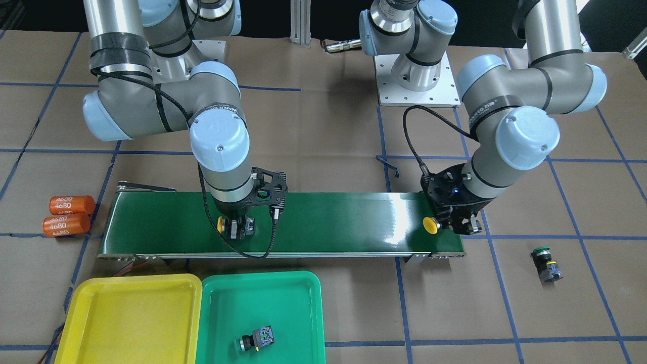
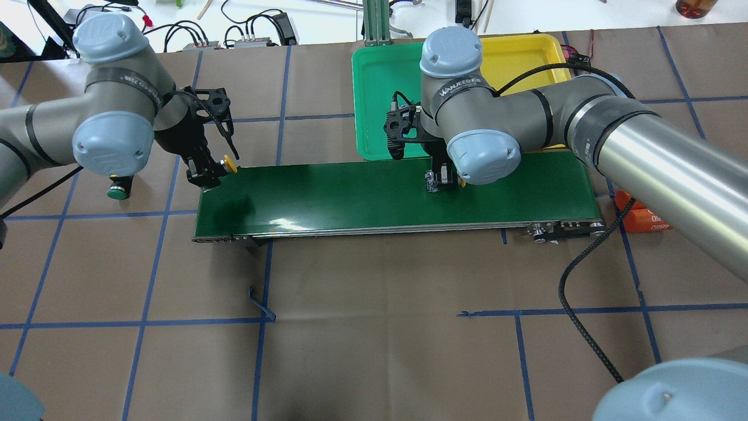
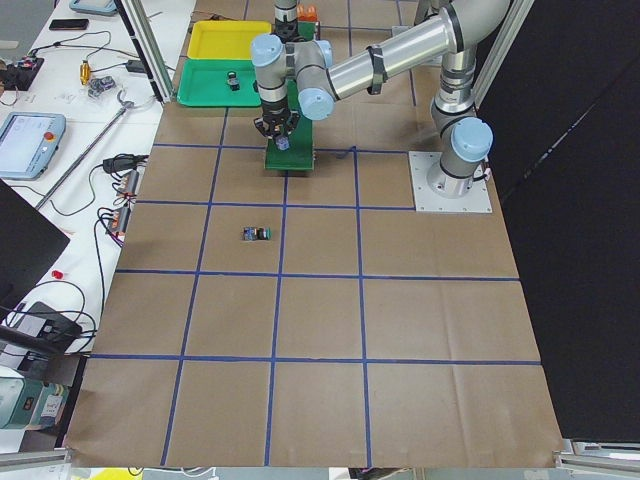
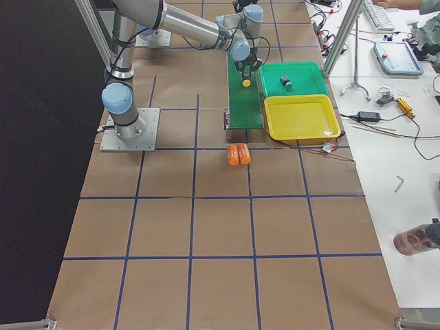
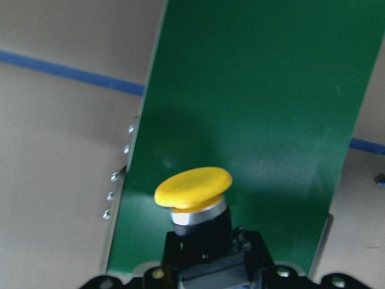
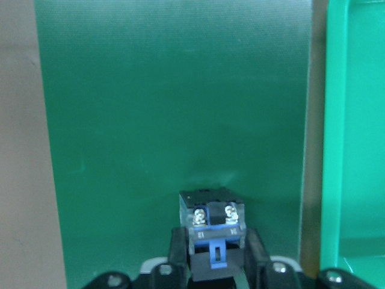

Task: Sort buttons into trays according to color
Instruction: 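Drop the yellow button into the yellow tray while left places its button on belt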

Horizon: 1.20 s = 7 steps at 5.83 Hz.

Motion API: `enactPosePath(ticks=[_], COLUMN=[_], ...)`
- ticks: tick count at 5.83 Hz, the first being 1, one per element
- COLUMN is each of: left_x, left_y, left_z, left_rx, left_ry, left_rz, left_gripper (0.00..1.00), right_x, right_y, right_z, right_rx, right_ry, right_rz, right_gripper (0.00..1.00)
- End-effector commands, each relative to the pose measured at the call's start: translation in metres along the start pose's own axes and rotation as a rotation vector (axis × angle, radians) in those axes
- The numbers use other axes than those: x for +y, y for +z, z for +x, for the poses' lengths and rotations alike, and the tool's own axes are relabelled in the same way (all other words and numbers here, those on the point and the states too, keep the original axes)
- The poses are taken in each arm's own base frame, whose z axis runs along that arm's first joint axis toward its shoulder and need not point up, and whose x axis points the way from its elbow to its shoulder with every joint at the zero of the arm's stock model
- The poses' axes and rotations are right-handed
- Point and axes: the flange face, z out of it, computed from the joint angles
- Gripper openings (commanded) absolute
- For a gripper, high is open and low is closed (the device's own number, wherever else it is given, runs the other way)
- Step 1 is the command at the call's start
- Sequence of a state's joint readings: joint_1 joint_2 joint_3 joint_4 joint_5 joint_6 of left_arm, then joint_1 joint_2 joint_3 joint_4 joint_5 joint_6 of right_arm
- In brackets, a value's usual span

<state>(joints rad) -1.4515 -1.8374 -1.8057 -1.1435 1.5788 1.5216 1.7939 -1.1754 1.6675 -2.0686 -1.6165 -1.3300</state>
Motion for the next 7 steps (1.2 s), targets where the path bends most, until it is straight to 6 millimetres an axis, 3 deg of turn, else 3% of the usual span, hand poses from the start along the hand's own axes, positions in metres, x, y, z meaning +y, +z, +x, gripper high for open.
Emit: enactPosePath(ticks=[1,2,3,4,5,6,7], left_x=[-0.032,-0.035,-0.030,-0.027,-0.001,0.066,0.113], left_y=[0.026,0.023,0.027,0.025,0.012,0.011,0.007], left_z=[0.026,0.027,0.024,0.021,0.010,-0.006,-0.015], left_rx=[0.001,-0.010,0.004,-0.001,-0.025,-0.023,-0.035], left_ry=[0.246,0.242,0.218,0.134,0.021,-0.150,-0.301], left_rz=[-0.014,-0.010,-0.002,-0.005,-0.005,0.020,0.069], left_gripper=[0.04,0.60,0.97,0.98,0.98,0.98,0.98], right_x=[0.024,0.051,0.090,0.133,0.159,0.179,0.180], right_y=[-0.051,-0.069,-0.074,-0.059,-0.029,0.010,0.010], right_z=[0.013,0.035,0.071,0.111,0.133,0.144,0.144], right_rx=[0.090,0.136,0.185,0.222,0.225,0.202,0.202], right_ry=[0.015,-0.031,-0.098,-0.153,-0.128,-0.096,-0.087], right_rz=[-0.006,-0.005,-0.017,-0.026,-0.030,-0.027,0.006], right_gripper=[0.15,0.15,0.15,0.16,0.16,0.41,0.99])
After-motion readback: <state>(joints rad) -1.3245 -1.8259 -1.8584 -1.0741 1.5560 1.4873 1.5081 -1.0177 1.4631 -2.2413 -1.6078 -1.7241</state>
